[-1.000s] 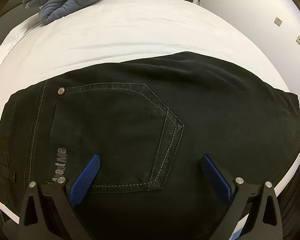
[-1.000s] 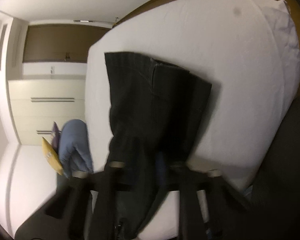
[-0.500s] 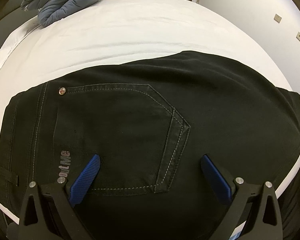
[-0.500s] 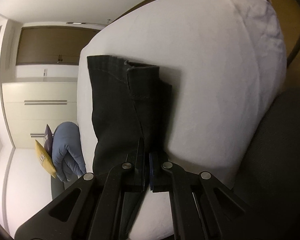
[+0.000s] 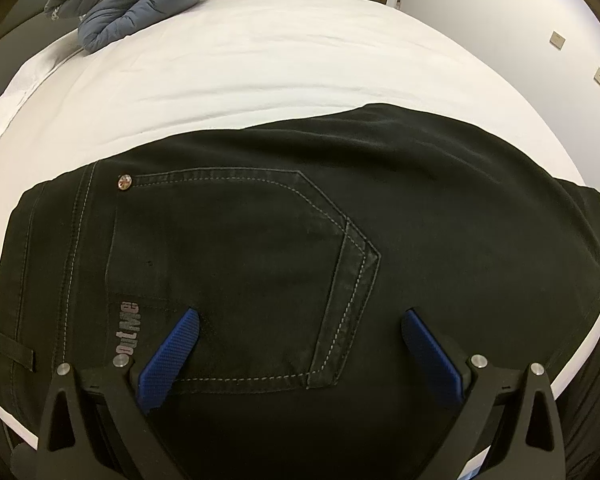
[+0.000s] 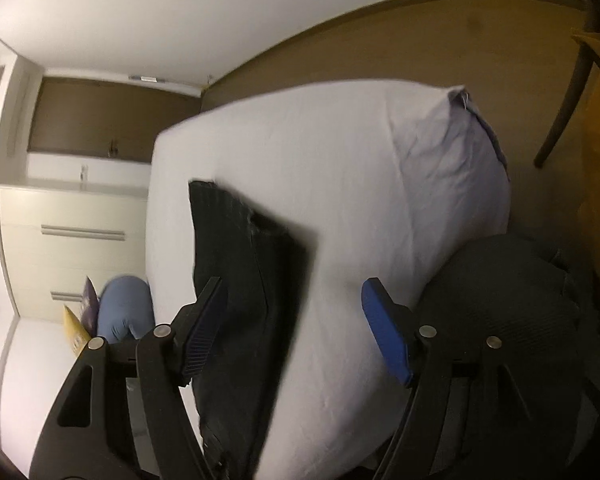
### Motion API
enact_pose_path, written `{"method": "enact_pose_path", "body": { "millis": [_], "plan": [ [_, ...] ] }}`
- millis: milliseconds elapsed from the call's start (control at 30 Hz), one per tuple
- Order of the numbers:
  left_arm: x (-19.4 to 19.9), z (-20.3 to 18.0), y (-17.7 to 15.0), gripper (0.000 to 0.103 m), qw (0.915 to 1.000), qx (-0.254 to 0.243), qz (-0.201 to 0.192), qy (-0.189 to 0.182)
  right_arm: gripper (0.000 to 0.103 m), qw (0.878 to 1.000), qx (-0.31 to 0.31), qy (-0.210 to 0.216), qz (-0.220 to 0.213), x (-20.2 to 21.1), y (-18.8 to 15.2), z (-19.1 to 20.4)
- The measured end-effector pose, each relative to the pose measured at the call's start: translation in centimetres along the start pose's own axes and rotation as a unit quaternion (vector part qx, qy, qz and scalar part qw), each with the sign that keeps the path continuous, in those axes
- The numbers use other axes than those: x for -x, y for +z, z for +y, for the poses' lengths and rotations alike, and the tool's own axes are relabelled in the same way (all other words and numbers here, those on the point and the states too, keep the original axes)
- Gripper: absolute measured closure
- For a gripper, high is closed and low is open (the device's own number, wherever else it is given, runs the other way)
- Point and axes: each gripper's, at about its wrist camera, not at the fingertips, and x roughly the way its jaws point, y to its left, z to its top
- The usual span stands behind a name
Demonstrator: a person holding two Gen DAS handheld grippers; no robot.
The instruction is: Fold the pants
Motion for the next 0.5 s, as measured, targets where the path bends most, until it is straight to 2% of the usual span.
{"method": "enact_pose_path", "body": {
  "millis": [133, 200, 300, 367, 500],
  "plan": [
    [0.3, 0.3, 0.1, 0.000, 1.0000, 0.005, 0.001, -0.008, 0.035, 0.999, -0.012, 0.026, 0.025, -2.1, -0.3, 0.1],
    [0.3, 0.6, 0.1, 0.000, 0.9999, 0.008, 0.001, -0.011, 0.035, 0.999, -0.022, 0.026, 0.021, -2.2, -0.2, -0.1],
    [0.4, 0.9, 0.1, 0.000, 0.9998, 0.014, -0.001, -0.014, 0.036, 0.997, -0.051, 0.057, 0.014, -2.1, 0.0, -0.8],
    [0.5, 1.6, 0.1, 0.000, 0.9995, 0.020, -0.007, -0.023, 0.047, 0.994, -0.068, 0.085, 0.019, -2.2, 0.0, -1.1],
    [1.3, 1.1, 0.7, 0.001, 0.9986, 0.027, -0.022, -0.040, 0.052, 0.993, -0.062, 0.097, 0.014, -2.9, 0.0, -0.9]
  ]
}}
